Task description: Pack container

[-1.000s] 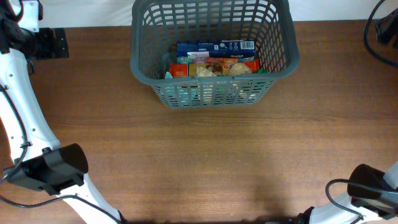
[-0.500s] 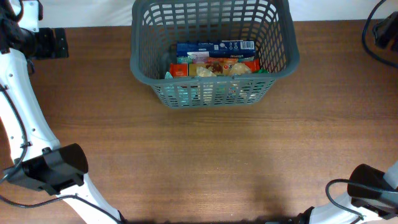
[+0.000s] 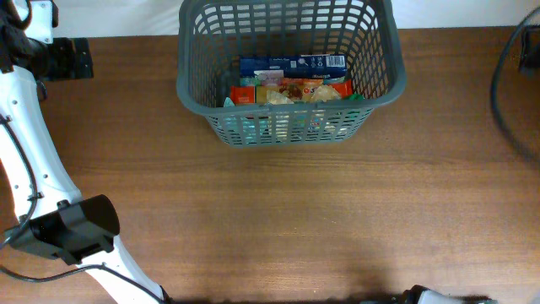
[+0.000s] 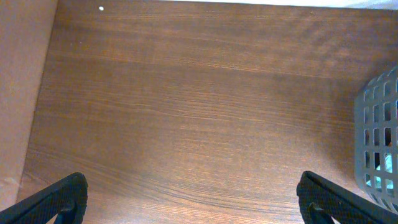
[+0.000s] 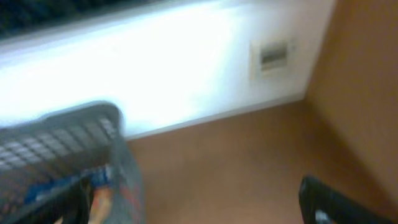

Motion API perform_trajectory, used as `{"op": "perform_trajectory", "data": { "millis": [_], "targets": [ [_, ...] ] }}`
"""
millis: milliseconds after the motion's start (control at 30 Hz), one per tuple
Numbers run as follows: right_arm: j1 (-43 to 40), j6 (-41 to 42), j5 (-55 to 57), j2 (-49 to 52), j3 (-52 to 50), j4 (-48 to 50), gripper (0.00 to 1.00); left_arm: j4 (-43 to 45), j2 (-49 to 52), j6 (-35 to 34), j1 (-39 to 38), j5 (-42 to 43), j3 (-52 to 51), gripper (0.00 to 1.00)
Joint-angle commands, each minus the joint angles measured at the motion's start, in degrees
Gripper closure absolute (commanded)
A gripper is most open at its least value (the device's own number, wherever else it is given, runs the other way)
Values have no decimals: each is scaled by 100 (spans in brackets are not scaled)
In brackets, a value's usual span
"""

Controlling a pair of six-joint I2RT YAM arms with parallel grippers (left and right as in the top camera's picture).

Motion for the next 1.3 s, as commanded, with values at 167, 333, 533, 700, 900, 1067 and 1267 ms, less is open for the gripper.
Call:
{"op": "perform_trajectory", "data": {
  "millis": [167, 333, 533, 700, 900, 1067, 1267],
  "targets": [
    [1318, -63, 785, -3469, -4393, 2802, 1, -4, 42, -94, 20, 63, 11, 1],
    [1523, -63, 852, -5093, -6400, 3117, 1, -4, 42, -94, 20, 63, 11, 1],
    [1768, 9, 796, -6666, -8242, 3117, 1, -2, 42, -94, 20, 63, 11, 1],
    [2098, 4, 778, -7399, -9339, 3117, 1, -4, 42, -94, 20, 63, 11, 1],
    [2221, 4, 778, -7853, -10126, 3117, 1, -4, 42, -94, 20, 63, 11, 1],
    [2218, 4, 780, -8144, -10607, 3119, 1, -4, 42, -94, 20, 63, 11, 1],
    [2214, 2, 780, -8142, -11018, 3285, 1, -4, 42, -94, 20, 63, 11, 1]
  ]
}}
